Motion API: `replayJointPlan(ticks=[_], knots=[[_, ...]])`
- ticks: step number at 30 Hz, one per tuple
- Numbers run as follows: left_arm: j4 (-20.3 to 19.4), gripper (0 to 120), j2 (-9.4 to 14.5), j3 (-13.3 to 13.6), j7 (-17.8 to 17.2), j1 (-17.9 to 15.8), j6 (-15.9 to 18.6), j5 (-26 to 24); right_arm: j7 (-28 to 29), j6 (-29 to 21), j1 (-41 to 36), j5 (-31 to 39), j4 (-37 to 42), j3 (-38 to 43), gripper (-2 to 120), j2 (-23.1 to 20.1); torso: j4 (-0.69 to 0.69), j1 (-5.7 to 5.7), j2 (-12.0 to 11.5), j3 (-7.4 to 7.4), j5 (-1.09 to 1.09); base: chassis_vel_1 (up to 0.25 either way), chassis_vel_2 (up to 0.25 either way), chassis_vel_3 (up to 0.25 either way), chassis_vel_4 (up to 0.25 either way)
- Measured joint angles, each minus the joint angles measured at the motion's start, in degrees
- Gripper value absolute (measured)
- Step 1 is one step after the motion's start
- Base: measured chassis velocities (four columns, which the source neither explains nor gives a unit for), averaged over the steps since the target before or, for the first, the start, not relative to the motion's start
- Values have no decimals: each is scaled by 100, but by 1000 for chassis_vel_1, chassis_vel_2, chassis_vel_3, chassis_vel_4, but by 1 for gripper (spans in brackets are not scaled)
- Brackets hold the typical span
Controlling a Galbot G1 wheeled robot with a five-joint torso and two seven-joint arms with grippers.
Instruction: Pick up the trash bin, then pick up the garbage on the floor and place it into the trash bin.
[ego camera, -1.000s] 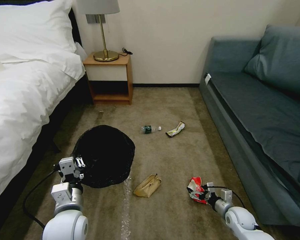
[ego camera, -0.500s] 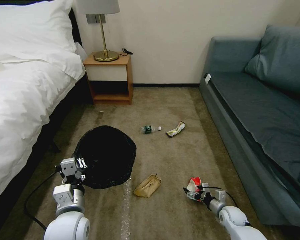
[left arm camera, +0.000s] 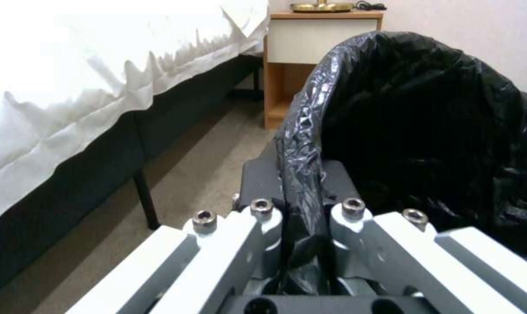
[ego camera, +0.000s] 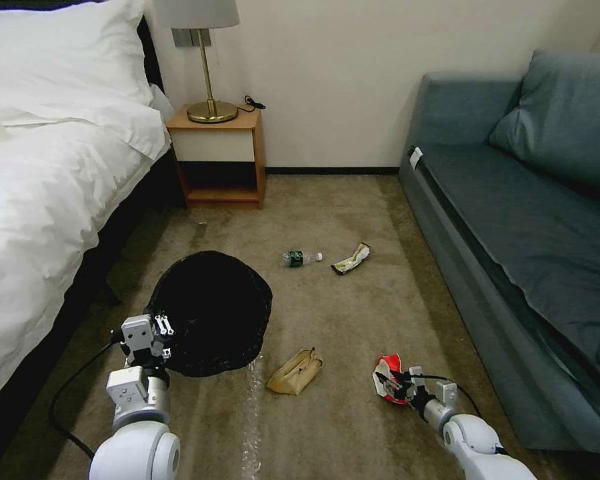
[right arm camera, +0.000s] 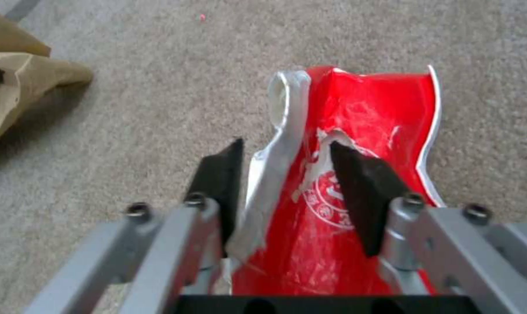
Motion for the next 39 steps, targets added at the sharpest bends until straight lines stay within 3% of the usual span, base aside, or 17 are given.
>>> replayJointPlan(ticks=[2,3,4,7,12,17,28,34,39], knots=[[8,5,2,-1,0,-4,0,-7,4,12,-14,-10,14,12,33,12,0,0,0,0,0,0,0,0,0],[23,5,8,-2,-2,-17,0,-14,10,30,-34,-28,34,35,25,36,0,0,0,0,0,0,0,0,0],[23,5,8,-2,-2,-17,0,-14,10,30,-34,-28,34,35,25,36,0,0,0,0,0,0,0,0,0],[43,5,7,-7,-6,-17,-3,-24,11,60,-54,-85,60,76,10,73,0,0,0,0,0,0,0,0,0],[53,5,1,-9,-10,0,-17,-30,18,99,-66,-112,91,102,0,81,0,0,0,0,0,0,0,0,0],[97,5,-6,-8,-20,-16,-17,-51,84,273,-67,-155,227,139,0,60,0,0,0,0,0,0,0,0,0],[355,5,-49,85,-37,-69,-26,-100,616,985,1,72,1810,62,0,-131,0,0,0,0,-1,0,0,0,0],[486,5,-76,169,-29,-124,-30,-120,1230,1462,261,39,2655,-744,0,-3,1,0,0,1,-1,0,0,0,0],[485,5,-58,182,-33,-179,-16,-120,1383,1529,372,-4,3514,-1457,0,21,1,0,0,0,-1,0,0,0,0]])
